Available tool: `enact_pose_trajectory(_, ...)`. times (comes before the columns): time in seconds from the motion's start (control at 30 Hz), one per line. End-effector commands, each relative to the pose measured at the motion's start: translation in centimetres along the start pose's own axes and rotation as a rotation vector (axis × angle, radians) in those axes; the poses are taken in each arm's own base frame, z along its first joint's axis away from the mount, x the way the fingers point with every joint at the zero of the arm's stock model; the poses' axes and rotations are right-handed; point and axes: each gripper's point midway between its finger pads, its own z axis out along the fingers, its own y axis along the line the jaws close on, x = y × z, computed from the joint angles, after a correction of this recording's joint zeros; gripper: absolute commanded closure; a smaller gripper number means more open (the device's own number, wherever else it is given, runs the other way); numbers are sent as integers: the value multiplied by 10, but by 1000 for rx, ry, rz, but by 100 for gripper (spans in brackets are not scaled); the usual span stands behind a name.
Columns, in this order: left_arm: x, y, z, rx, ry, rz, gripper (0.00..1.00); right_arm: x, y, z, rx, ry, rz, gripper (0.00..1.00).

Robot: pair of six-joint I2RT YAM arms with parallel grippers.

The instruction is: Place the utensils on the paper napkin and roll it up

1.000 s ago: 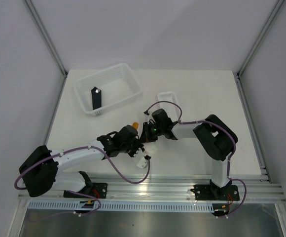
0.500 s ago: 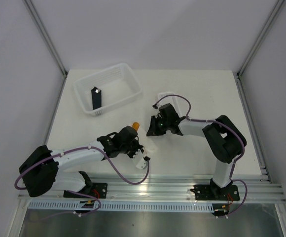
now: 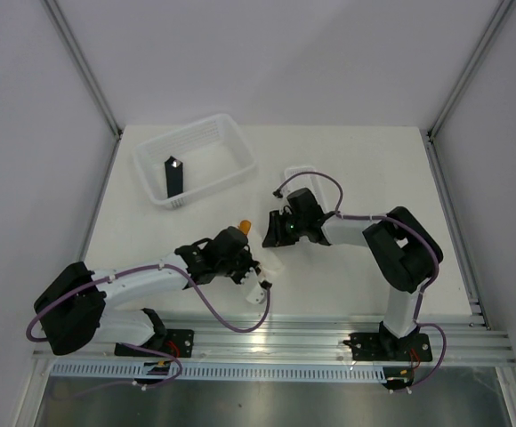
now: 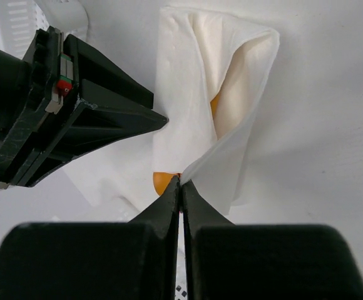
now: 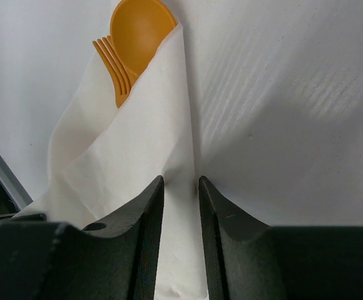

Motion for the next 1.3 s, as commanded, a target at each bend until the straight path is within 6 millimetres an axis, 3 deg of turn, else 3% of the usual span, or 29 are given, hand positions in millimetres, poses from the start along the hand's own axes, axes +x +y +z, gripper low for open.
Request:
enact_pose_trajectory(0.0, -6, 14, 0, -56, -23, 30, 99, -2, 7, -6, -30, -24, -16, 67)
enact_pose_trajectory(0.17, -6, 35, -1, -139, -19, 47, 99, 2, 17, -5, -80, -13, -18, 68)
enact_pose_trajectory(0.4, -15, 60, 1, -263, -65, 71, 99, 20, 20, 5, -105, 6, -2, 83)
enact_pose_trajectory(0.6, -22, 32, 15, -185, -119, 53, 99, 12, 23, -5, -85, -45, -2, 92)
enact_pose_trajectory(0.83, -30, 20, 27, -153, -171, 41, 99, 13, 36, -9, -131, -51, 0, 99)
enact_pose_trajectory(1.13, -36, 41, 34, -206, -210, -12, 99, 24, 41, -11, -173, -42, 22, 100)
enact_pose_trajectory(1.27, -38, 32, 42, -157, -220, -34, 99, 27, 43, -14, -192, -37, 35, 100)
